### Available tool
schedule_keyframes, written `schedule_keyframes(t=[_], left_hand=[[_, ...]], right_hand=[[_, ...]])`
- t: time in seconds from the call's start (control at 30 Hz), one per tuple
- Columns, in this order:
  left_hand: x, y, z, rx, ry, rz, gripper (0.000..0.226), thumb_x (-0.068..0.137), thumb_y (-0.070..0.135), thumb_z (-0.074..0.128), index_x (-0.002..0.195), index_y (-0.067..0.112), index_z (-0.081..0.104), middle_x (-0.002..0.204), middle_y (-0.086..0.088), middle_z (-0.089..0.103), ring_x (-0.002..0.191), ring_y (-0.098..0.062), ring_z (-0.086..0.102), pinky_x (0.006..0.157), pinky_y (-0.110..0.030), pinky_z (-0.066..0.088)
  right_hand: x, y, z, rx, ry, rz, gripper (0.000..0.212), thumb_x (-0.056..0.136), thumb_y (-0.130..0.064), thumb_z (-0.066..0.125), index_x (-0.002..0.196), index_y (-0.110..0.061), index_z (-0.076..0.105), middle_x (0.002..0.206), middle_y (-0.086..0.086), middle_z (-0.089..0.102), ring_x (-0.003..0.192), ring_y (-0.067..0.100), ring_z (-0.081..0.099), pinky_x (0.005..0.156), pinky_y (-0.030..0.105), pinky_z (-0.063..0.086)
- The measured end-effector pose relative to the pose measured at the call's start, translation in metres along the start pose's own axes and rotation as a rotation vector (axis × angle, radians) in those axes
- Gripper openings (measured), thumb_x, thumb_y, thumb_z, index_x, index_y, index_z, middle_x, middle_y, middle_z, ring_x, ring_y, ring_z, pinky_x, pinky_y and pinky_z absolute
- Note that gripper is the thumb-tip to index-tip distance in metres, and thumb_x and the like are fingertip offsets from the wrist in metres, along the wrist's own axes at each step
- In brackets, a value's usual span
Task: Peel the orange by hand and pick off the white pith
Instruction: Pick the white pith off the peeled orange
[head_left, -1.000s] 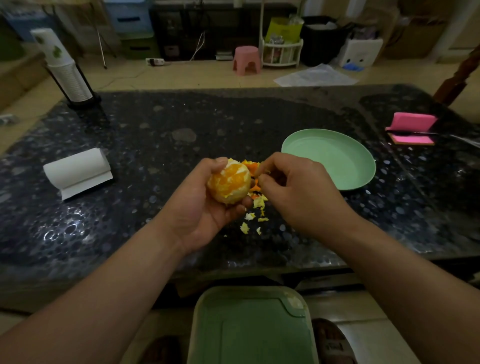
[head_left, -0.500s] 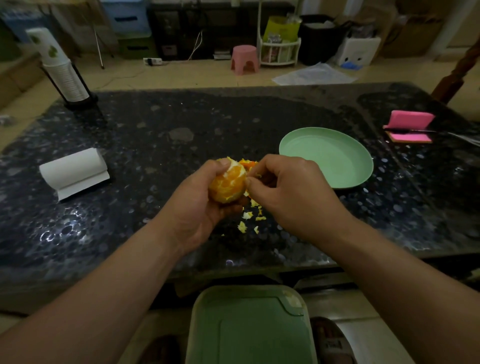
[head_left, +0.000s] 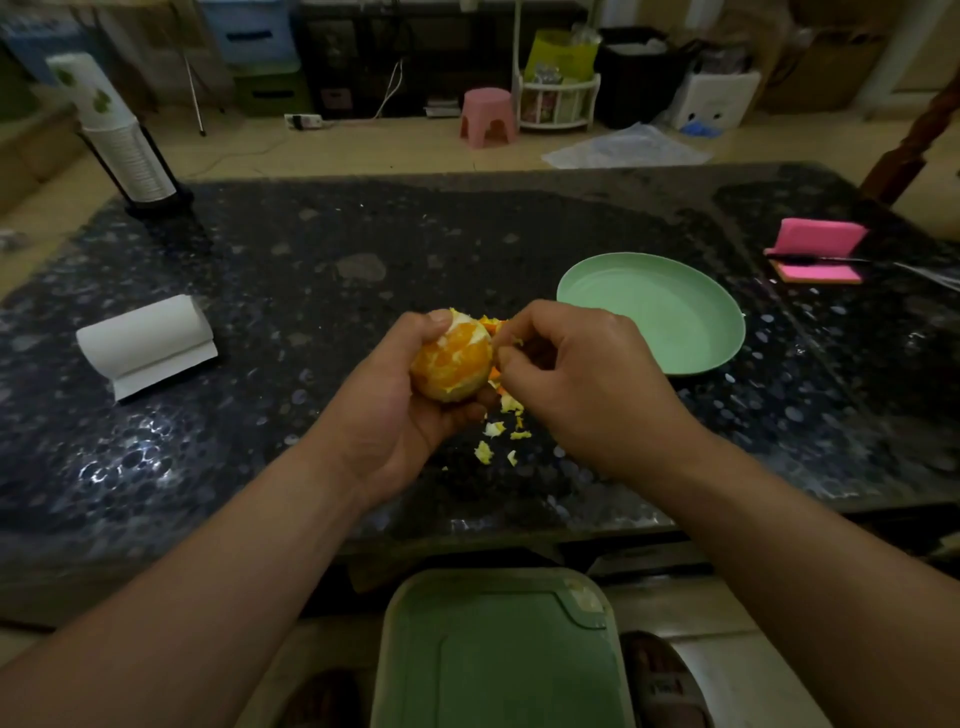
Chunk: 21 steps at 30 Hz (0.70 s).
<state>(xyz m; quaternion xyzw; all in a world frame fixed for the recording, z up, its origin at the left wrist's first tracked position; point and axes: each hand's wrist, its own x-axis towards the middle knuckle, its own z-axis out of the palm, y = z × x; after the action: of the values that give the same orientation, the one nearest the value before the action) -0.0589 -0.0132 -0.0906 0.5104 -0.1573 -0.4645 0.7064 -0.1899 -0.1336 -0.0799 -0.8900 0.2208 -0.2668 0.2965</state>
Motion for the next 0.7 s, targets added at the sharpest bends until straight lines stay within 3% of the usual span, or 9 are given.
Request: schedule_keyframes(t=[0.23, 0.37, 0.47, 0.7], left_hand=[[0.000, 0.003, -0.003, 0.023, -0.008, 0.013, 0.025, 0.104, 0.034, 0.053, 0.110, 0.014, 0.067, 0.102, -0.012, 0.073, 0.081, -0.023, 0.068, 0.069, -0.032, 0.057], [0.001, 0.000, -0.005, 0.091, 0.043, 0.046, 0.027, 0.104, 0.032, 0.054, 0.115, 0.011, 0.069, 0.106, -0.013, 0.075, 0.090, -0.026, 0.069, 0.084, -0.043, 0.056], [0.004, -0.004, -0.003, 0.166, 0.095, 0.082, 0.039, 0.102, 0.034, 0.059, 0.128, 0.006, 0.063, 0.120, -0.019, 0.072, 0.095, -0.026, 0.072, 0.084, -0.045, 0.059], [0.004, -0.005, -0.001, 0.213, 0.098, 0.112, 0.049, 0.088, 0.040, 0.064, 0.123, 0.006, 0.066, 0.118, -0.017, 0.074, 0.099, -0.026, 0.073, 0.086, -0.048, 0.062]], right_hand=[[0.000, -0.003, -0.004, 0.015, -0.048, -0.017, 0.008, 0.096, -0.028, 0.072, 0.102, -0.027, 0.077, 0.072, -0.021, 0.068, 0.074, 0.000, 0.066, 0.063, 0.012, 0.050], [-0.001, -0.002, 0.001, -0.020, -0.011, -0.017, 0.006, 0.095, -0.031, 0.073, 0.096, -0.027, 0.077, 0.075, -0.016, 0.070, 0.072, 0.003, 0.066, 0.068, 0.026, 0.057], [-0.001, -0.001, 0.006, -0.049, 0.017, -0.020, 0.006, 0.094, -0.028, 0.072, 0.089, -0.025, 0.074, 0.074, -0.012, 0.069, 0.070, 0.006, 0.064, 0.068, 0.037, 0.058], [0.000, -0.001, 0.013, -0.101, 0.091, -0.030, 0.016, 0.089, -0.032, 0.075, 0.079, -0.025, 0.066, 0.065, -0.008, 0.063, 0.062, 0.010, 0.060, 0.060, 0.039, 0.053]])
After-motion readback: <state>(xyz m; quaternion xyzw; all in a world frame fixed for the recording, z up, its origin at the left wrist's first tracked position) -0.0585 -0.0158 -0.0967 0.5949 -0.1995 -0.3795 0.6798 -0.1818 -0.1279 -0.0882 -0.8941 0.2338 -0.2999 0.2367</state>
